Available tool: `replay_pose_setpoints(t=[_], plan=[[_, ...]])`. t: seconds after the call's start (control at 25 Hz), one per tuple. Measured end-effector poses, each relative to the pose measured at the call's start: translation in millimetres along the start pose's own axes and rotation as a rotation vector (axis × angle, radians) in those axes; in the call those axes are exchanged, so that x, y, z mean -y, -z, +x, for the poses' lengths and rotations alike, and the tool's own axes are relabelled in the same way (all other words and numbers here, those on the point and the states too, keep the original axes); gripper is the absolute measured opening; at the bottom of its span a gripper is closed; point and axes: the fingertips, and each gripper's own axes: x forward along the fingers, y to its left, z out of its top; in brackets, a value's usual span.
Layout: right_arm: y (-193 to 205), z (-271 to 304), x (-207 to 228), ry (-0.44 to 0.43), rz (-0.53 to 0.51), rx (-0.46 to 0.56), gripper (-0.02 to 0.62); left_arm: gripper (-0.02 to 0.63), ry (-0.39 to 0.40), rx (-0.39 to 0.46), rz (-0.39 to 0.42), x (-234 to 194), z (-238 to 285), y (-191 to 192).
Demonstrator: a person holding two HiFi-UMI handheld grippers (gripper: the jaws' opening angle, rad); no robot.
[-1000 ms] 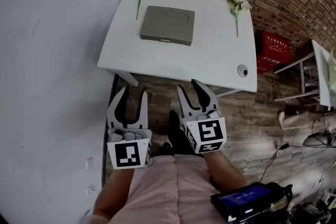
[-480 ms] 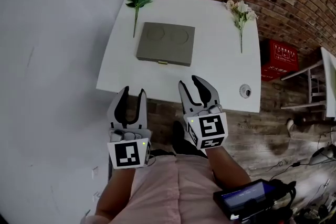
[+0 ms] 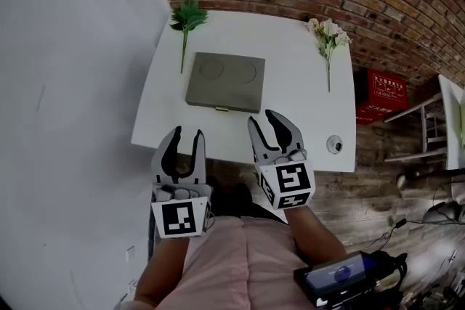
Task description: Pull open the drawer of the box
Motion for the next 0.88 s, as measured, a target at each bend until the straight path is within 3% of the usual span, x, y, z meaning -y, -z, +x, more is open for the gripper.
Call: replay_pose_setpoints(t=[0.56, 0.88], plan=[[-3.4, 68.8, -6.5, 0.054, 0.029, -0.043, 0.15, 0.147, 0.062, -0.031, -0.035, -56.0, 53.0, 15.0], [42.9, 93.8, -14.9, 0.064, 0.112, -0.142, 0.151, 0.135, 0.107, -0.137, -0.075, -71.5, 73.2, 57.2]])
